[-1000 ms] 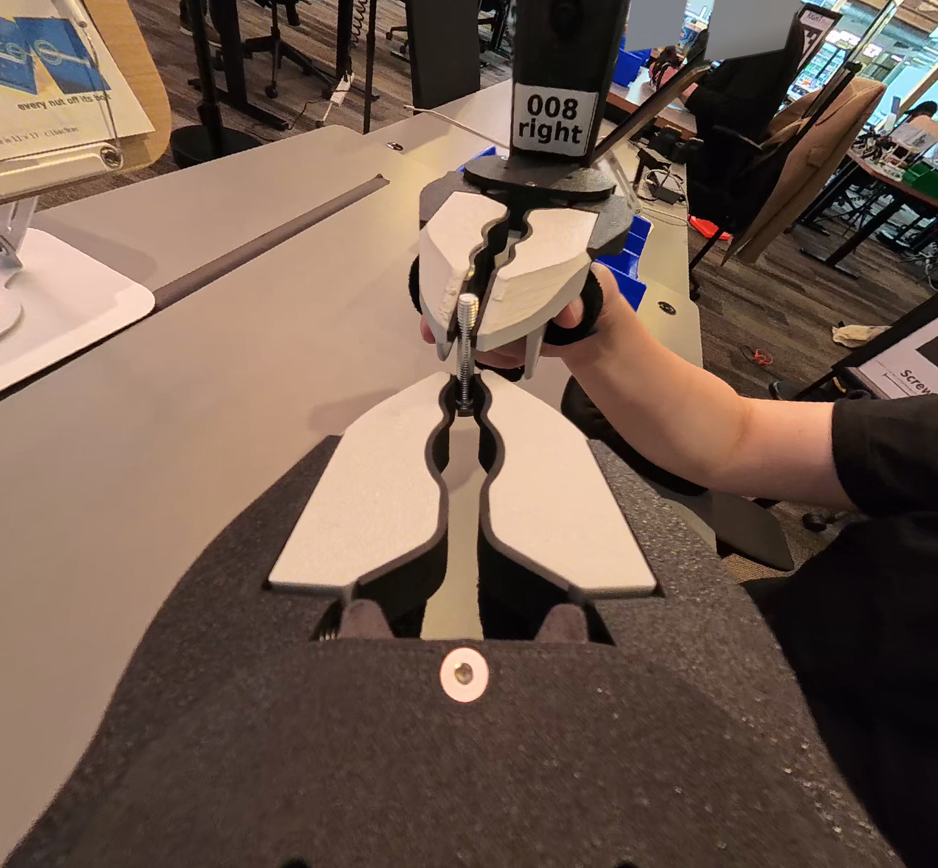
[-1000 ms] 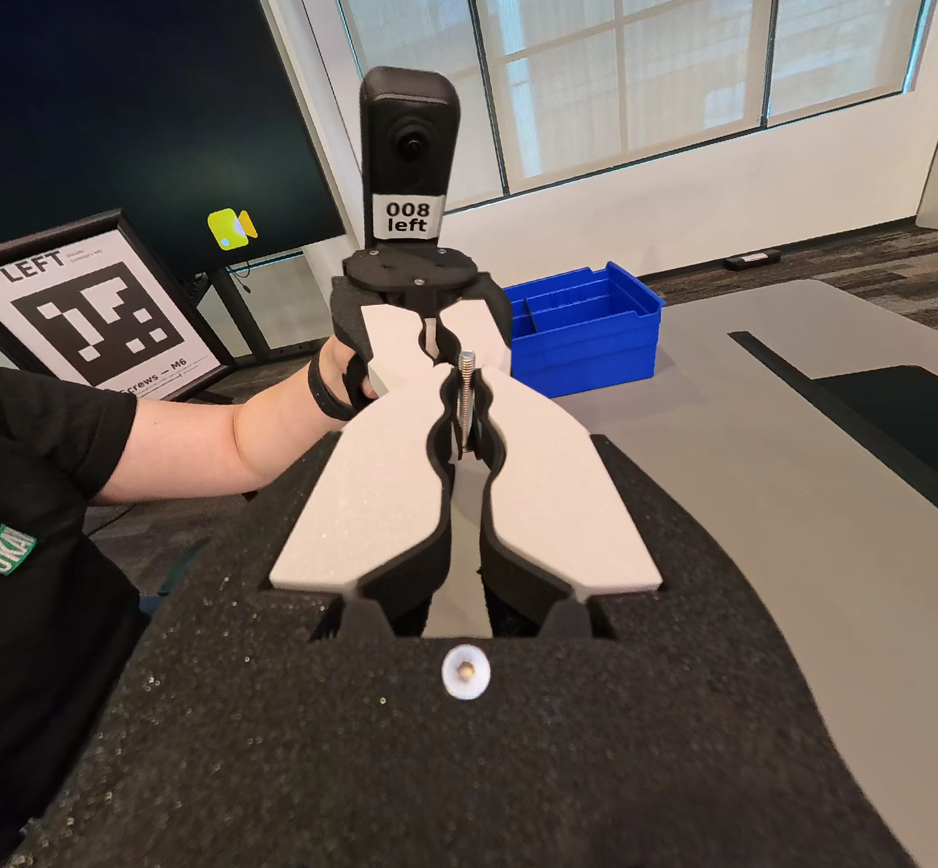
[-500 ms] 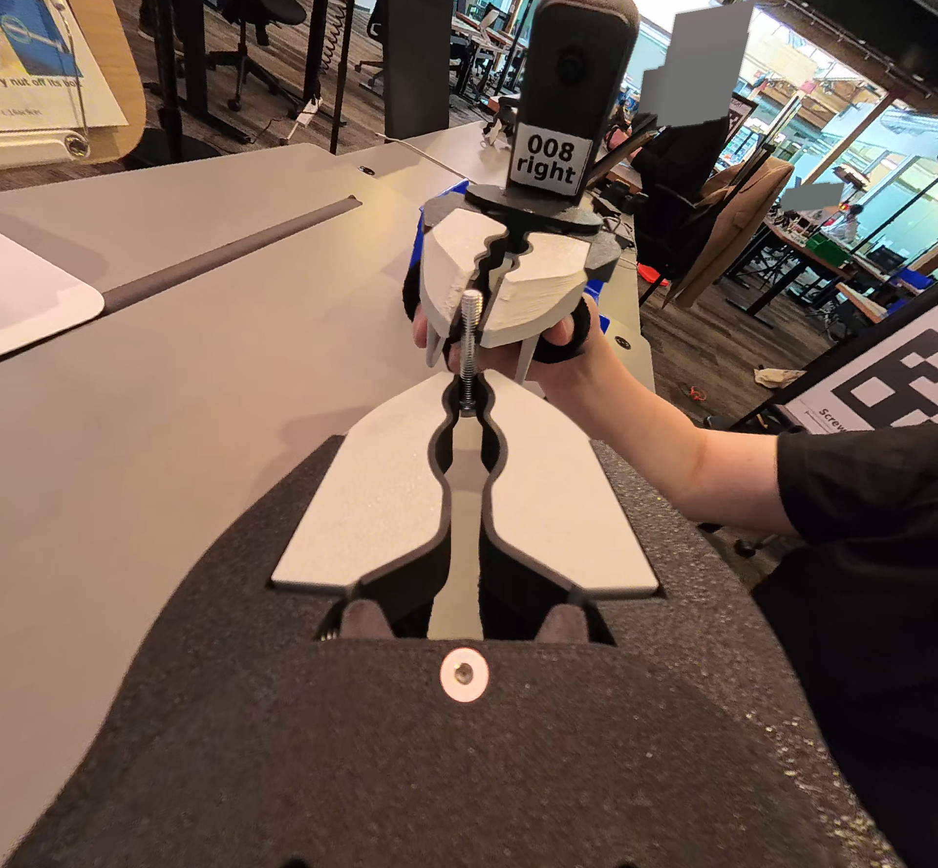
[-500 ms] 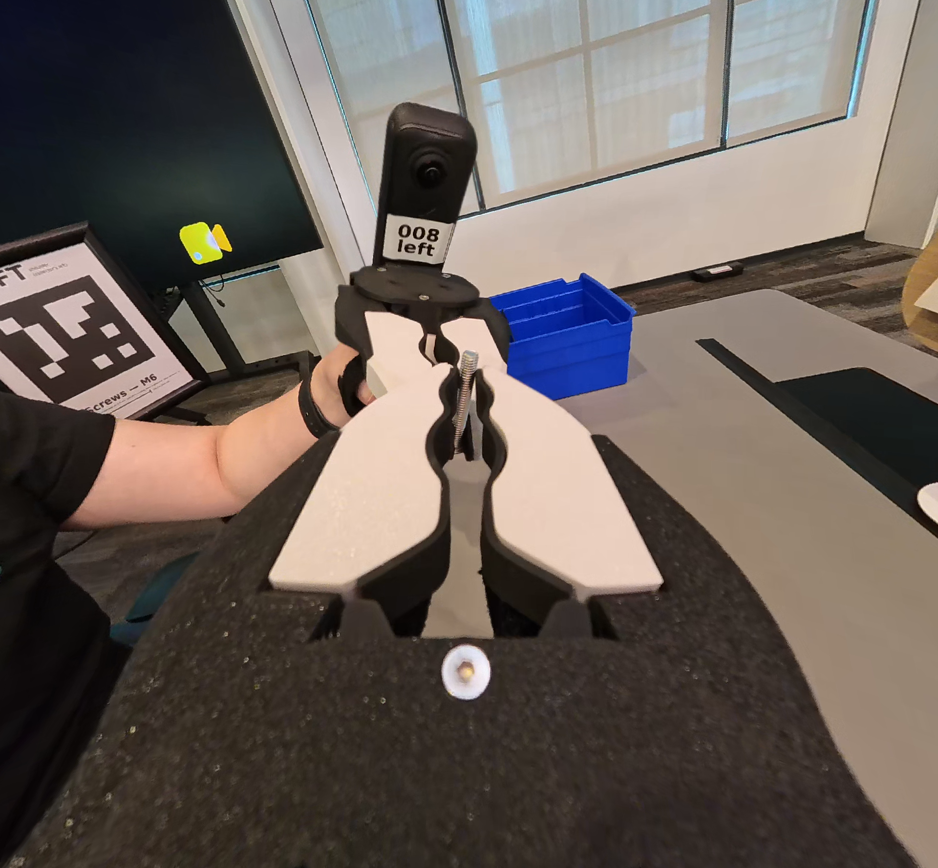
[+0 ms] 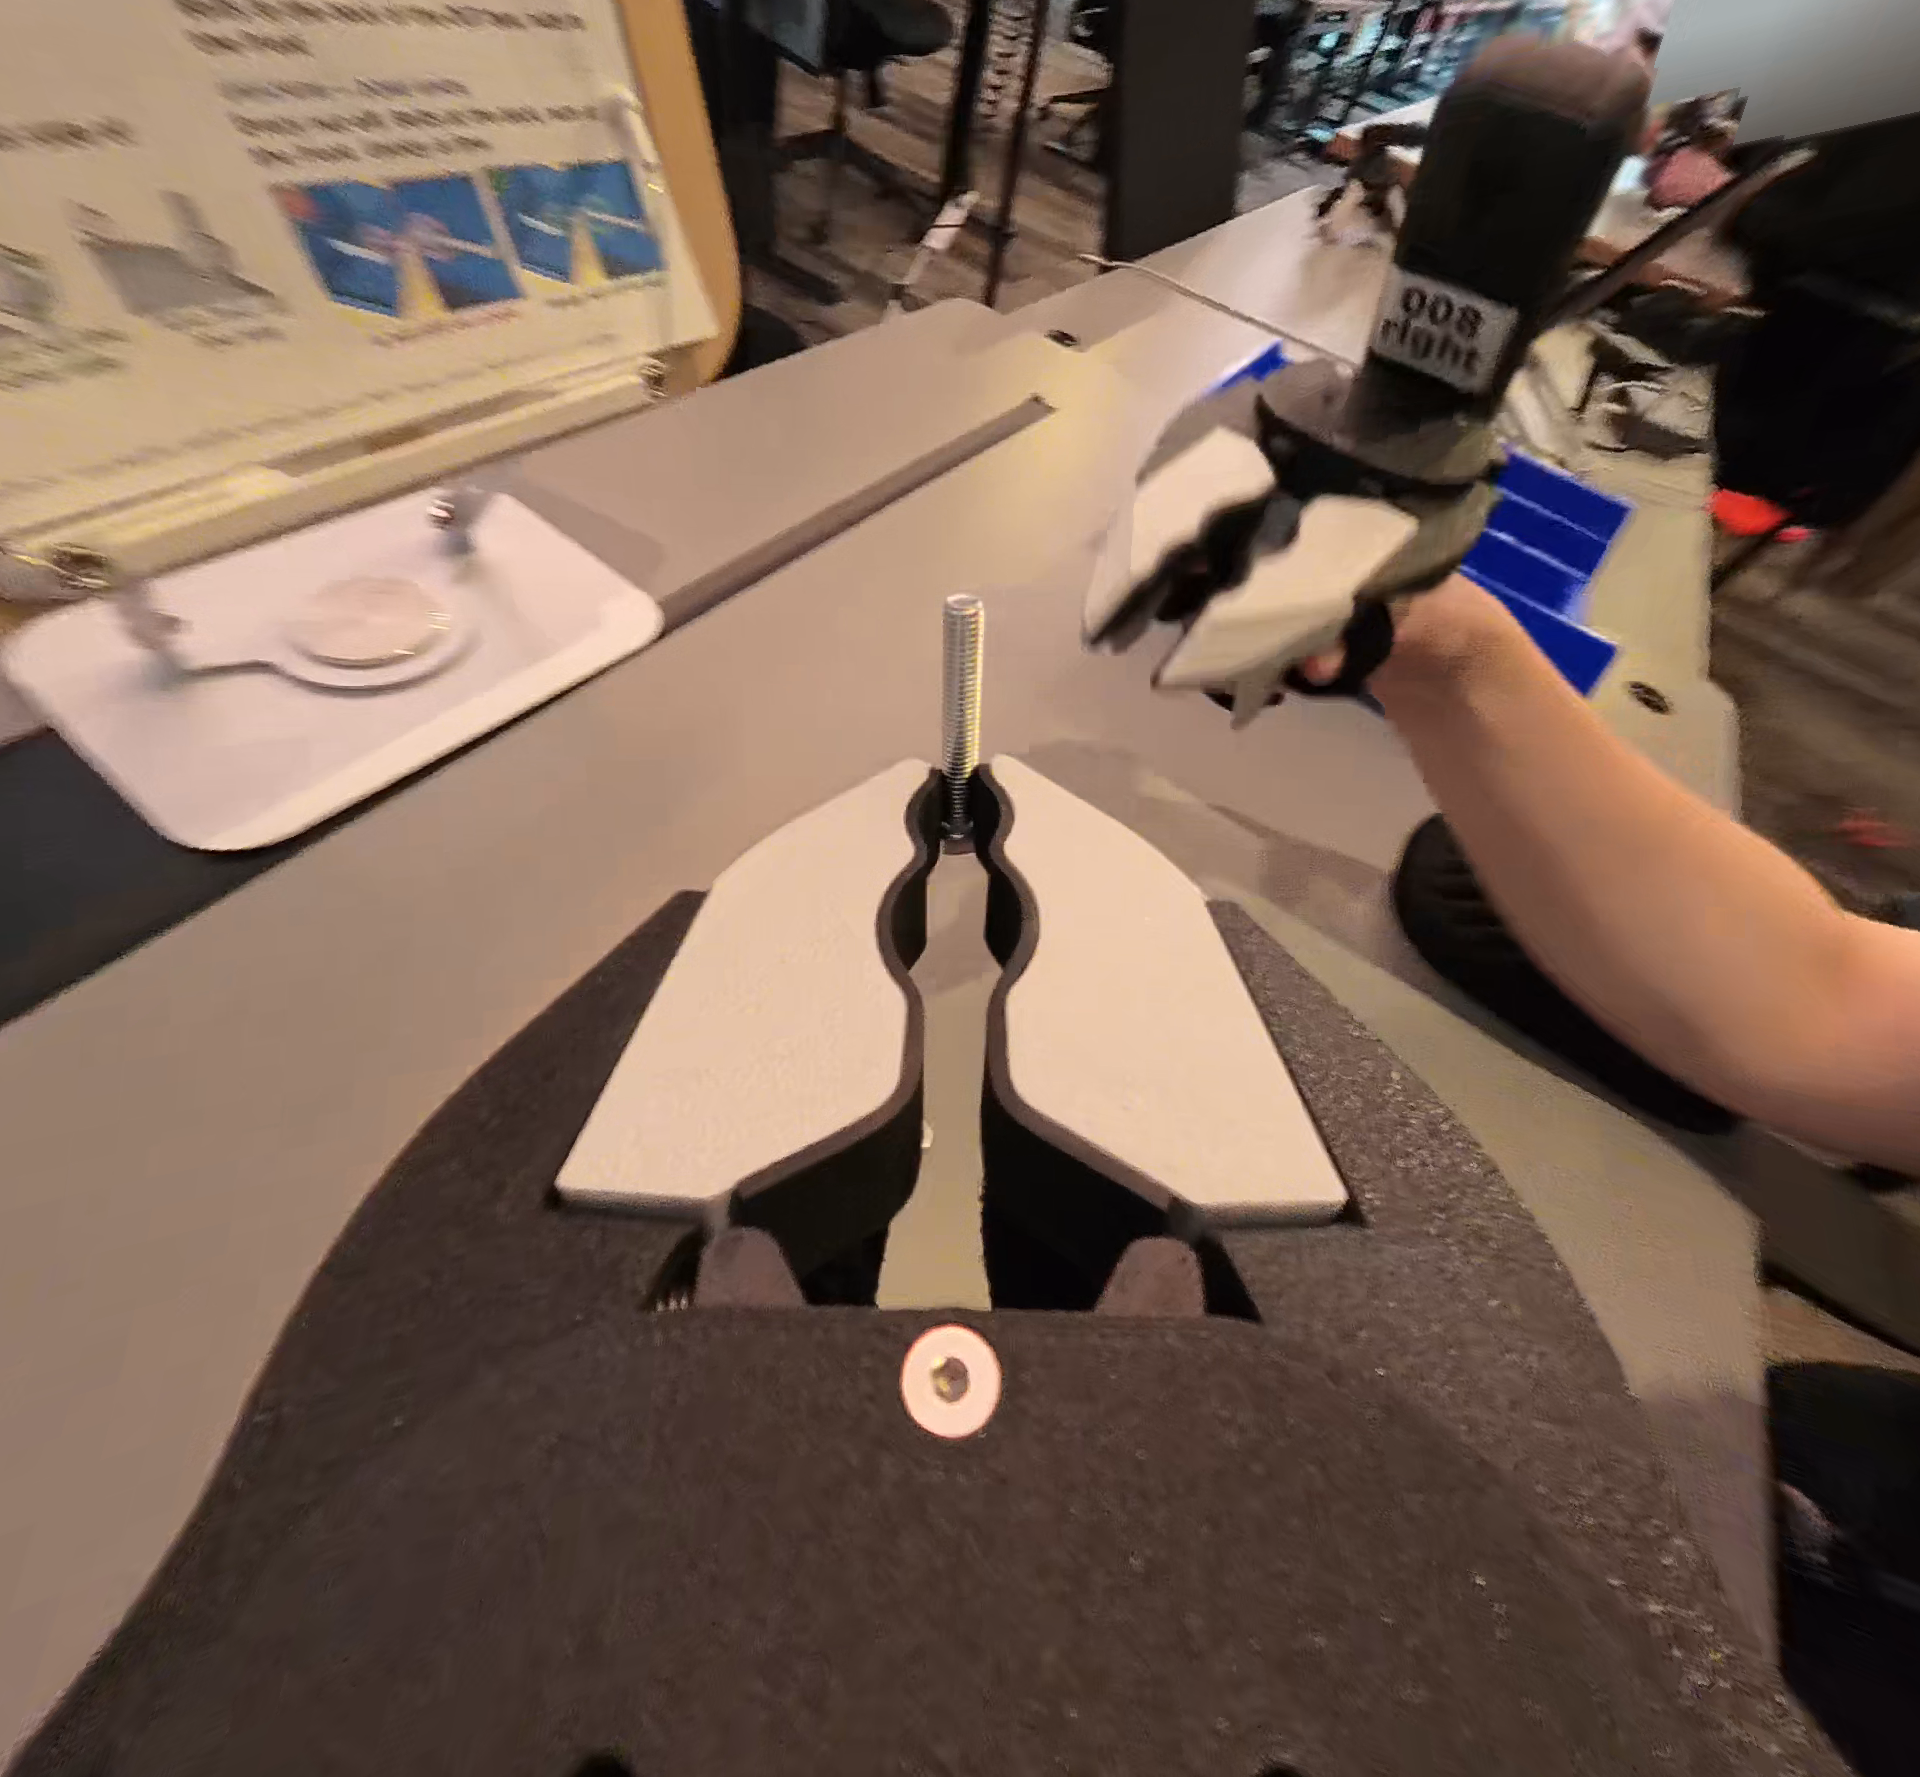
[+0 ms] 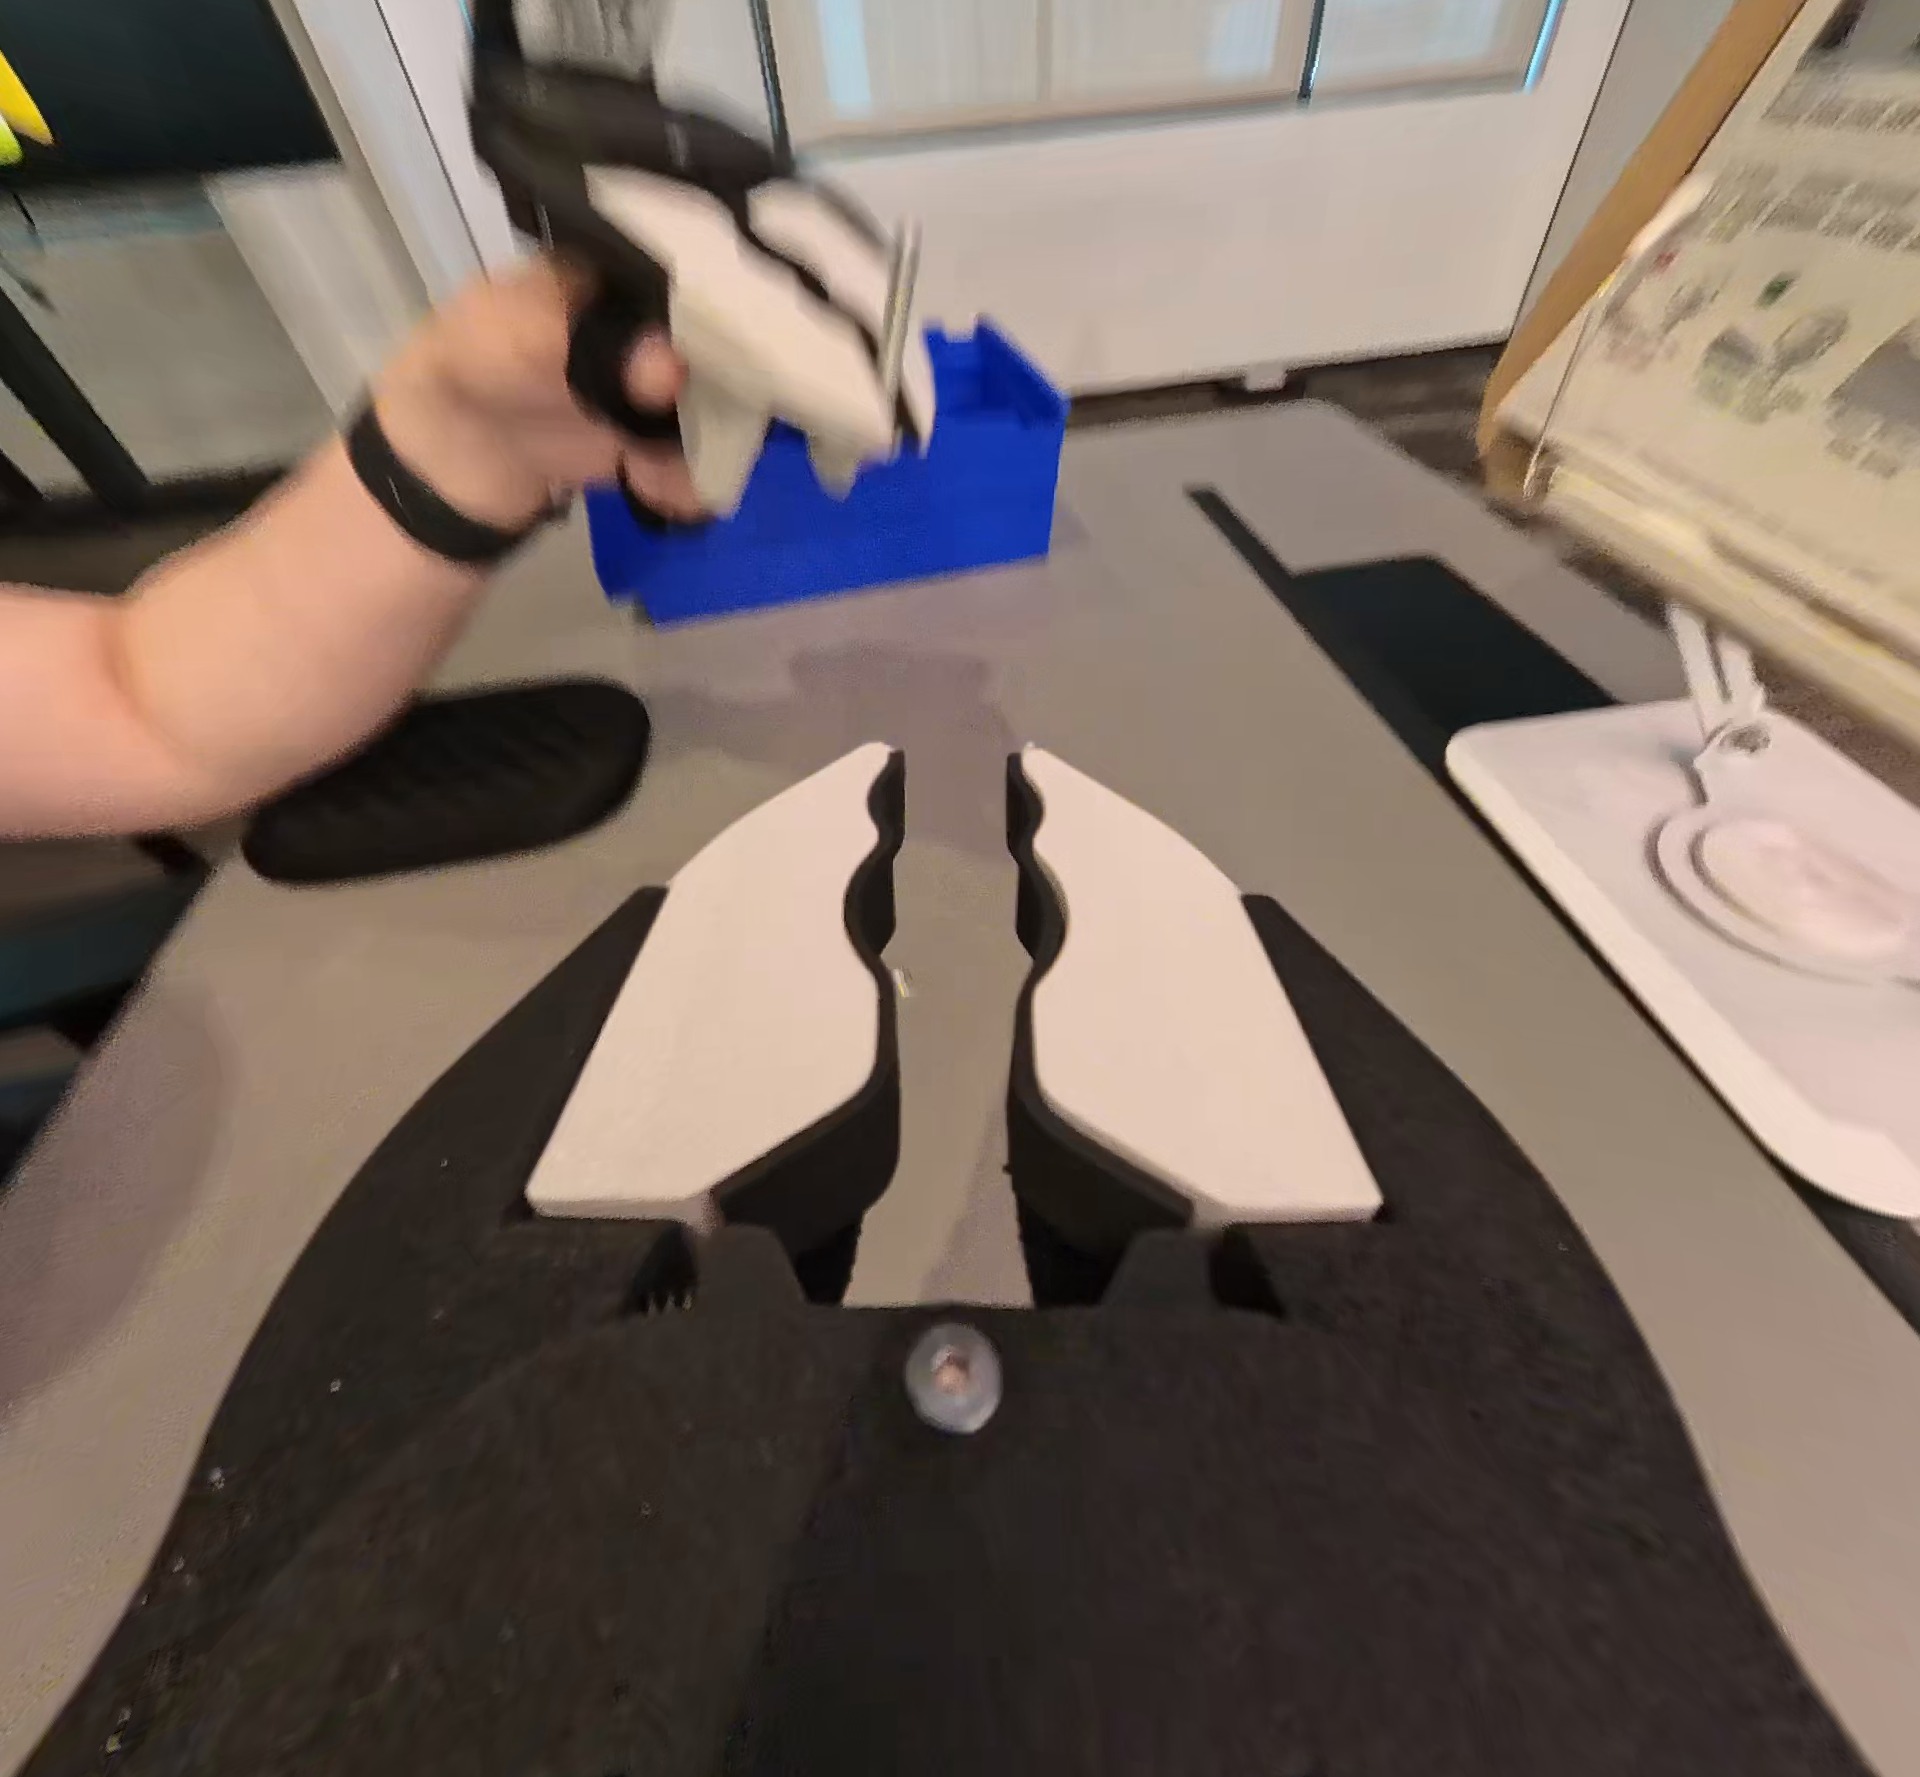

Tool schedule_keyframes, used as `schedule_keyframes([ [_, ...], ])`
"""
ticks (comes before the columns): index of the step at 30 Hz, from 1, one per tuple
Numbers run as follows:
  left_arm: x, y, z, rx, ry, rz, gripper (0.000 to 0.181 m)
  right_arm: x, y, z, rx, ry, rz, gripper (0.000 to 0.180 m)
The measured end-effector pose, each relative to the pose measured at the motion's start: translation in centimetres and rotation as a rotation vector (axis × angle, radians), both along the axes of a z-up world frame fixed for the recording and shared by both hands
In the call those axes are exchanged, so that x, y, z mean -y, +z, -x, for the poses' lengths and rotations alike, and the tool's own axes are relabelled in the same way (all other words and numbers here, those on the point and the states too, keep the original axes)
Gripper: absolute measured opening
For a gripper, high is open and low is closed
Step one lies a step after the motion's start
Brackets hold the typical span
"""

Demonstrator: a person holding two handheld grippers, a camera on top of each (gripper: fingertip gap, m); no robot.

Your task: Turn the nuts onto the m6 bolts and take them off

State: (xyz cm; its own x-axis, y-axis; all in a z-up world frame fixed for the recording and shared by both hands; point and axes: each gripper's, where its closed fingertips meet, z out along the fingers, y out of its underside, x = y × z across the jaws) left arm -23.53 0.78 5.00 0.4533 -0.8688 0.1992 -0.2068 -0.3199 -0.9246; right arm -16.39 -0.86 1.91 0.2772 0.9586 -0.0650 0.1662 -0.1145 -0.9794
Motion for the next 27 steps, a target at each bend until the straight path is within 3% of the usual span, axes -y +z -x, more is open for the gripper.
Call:
schedule_keyframes([
  [5,-2.4,-0.2,2.1,-0.045,0.112,-0.052,0.005,1.0,-8.3,3.6,0.330,0.131,-0.015,0.018],
  [10,-3.1,-1.5,3.4,-0.029,0.134,-0.037,0.005,2.3,-13.7,6.4,0.504,0.231,-0.078,0.014],
  [15,-2.9,-2.1,3.8,-0.001,0.103,-0.011,0.005,1.7,-14.9,7.1,0.530,0.221,-0.164,0.014],
  [27,-2.7,-3.6,3.4,-0.090,0.067,0.009,0.005,1.7,-17.0,7.2,0.688,0.244,-0.146,0.018],
])
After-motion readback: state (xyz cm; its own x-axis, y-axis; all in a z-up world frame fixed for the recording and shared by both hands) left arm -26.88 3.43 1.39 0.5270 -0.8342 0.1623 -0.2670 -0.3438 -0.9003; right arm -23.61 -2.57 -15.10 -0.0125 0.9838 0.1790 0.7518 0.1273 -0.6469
